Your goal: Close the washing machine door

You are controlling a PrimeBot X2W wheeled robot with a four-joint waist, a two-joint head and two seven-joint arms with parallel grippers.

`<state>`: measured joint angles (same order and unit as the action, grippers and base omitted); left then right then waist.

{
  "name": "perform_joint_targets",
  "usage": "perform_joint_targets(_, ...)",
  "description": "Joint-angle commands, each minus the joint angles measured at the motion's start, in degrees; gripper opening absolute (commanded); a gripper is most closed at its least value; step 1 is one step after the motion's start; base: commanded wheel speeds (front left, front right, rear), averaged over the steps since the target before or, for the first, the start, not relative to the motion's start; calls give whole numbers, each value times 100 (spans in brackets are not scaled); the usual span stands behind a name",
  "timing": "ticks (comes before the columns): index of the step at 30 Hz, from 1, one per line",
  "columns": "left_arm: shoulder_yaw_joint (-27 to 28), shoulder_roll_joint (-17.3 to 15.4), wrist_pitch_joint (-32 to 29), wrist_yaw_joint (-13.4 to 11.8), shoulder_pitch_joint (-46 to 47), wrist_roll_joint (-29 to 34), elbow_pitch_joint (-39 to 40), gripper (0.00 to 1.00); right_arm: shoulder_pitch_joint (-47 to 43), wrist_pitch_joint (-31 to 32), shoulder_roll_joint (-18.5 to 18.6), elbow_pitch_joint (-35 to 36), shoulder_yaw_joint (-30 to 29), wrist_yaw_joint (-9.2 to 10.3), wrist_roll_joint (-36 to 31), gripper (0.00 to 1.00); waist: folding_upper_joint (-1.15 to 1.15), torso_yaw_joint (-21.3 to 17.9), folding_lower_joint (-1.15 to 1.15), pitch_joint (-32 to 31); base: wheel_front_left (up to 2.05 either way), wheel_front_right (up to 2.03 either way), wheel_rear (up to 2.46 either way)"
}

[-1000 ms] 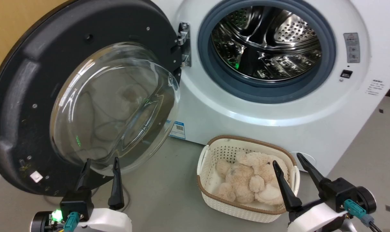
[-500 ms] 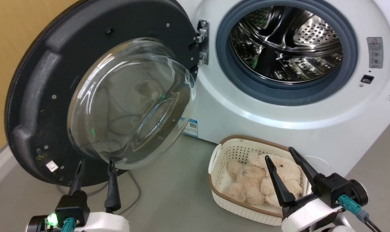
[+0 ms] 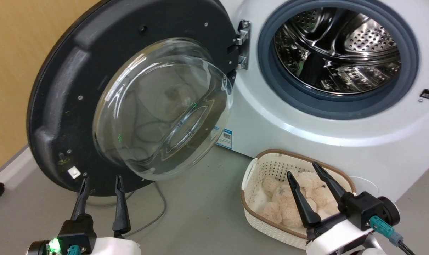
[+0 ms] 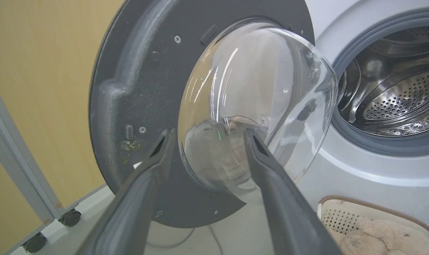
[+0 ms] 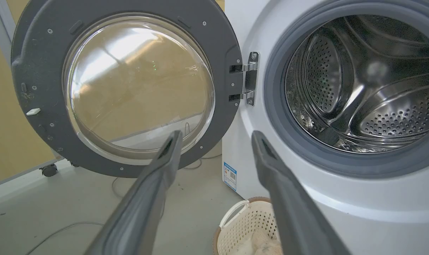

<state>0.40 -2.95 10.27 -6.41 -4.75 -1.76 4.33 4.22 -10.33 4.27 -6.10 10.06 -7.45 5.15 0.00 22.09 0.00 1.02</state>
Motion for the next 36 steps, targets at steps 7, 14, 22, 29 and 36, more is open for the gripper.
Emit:
perform_joint_targets(7,32,-3,139,-79,-135,-27,81,100,167,-135,49,-67,143,-3,87,100,0,195,0,9,0,0,0)
perform_joint_targets(14,45,-1,223,-132,-159,-28,123,100,223,-218,92,-107,264,-3,155,100,0,362,0,11,0,0,0)
perform_joint_targets(22,76,-9,319,-158,-184,-19,163,100,253,-313,96,-152,326,-3,205,100,0,550,0,7,0,0,0)
perform_joint_targets(29,68,-9,403,-191,-218,-4,194,100,254,-397,87,-175,377,-3,237,100,0,709,0,-8,0,0,0)
perform_joint_targets(36,86,-16,473,-188,-210,-16,191,100,225,-467,73,-173,390,-3,248,100,0,845,0,-16,0,0,0)
